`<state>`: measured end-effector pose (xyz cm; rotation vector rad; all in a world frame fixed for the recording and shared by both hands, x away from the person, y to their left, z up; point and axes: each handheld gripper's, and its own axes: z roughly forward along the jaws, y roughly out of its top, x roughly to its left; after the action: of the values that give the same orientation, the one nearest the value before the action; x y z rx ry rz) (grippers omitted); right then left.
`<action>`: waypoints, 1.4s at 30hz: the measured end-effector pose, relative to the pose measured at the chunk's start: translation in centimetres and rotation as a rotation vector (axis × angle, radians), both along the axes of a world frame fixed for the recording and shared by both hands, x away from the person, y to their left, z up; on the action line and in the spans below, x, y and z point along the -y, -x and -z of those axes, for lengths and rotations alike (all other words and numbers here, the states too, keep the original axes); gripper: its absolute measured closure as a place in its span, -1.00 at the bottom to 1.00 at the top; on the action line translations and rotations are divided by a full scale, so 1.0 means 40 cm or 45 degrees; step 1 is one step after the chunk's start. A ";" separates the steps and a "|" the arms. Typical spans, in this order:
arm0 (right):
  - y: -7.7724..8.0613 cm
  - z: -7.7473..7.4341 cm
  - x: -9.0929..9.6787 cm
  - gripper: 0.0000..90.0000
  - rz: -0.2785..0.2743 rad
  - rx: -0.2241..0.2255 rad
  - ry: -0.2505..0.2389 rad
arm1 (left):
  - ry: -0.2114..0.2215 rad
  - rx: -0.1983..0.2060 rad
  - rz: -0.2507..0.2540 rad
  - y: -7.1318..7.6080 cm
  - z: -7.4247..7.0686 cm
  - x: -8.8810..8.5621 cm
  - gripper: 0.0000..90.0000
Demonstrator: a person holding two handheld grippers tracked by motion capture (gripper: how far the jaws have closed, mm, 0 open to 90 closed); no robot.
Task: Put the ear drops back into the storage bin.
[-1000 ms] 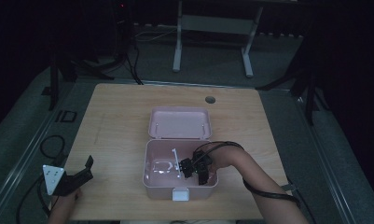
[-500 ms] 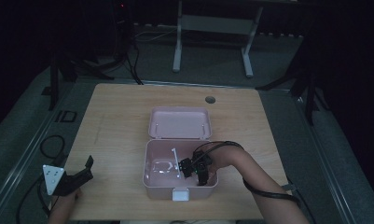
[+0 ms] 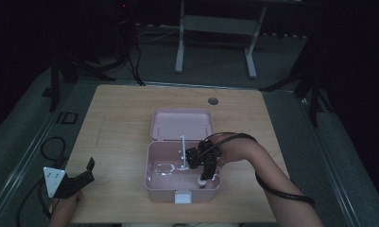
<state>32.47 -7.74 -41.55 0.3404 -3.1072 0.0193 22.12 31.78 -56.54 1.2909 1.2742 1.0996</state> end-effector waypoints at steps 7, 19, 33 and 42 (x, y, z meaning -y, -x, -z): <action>0.003 -0.057 0.036 -0.16 0.048 0.058 -0.079 | -0.004 0.000 0.000 0.000 0.000 0.001 -0.95; -0.009 -0.111 0.124 -0.66 0.170 0.065 -0.203 | -0.003 0.000 -0.002 0.001 0.000 0.000 -0.95; -0.034 -0.081 0.237 -0.70 0.330 0.067 -0.267 | -0.004 0.000 -0.003 0.000 0.000 0.001 -0.95; -0.045 -0.019 0.304 -0.70 0.424 0.078 -0.336 | -0.004 -0.002 -0.001 0.000 0.000 0.000 -0.95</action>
<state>34.29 -19.91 -40.79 -0.1837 -3.1840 -0.3932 22.11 31.77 -56.54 1.2938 1.2751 1.1016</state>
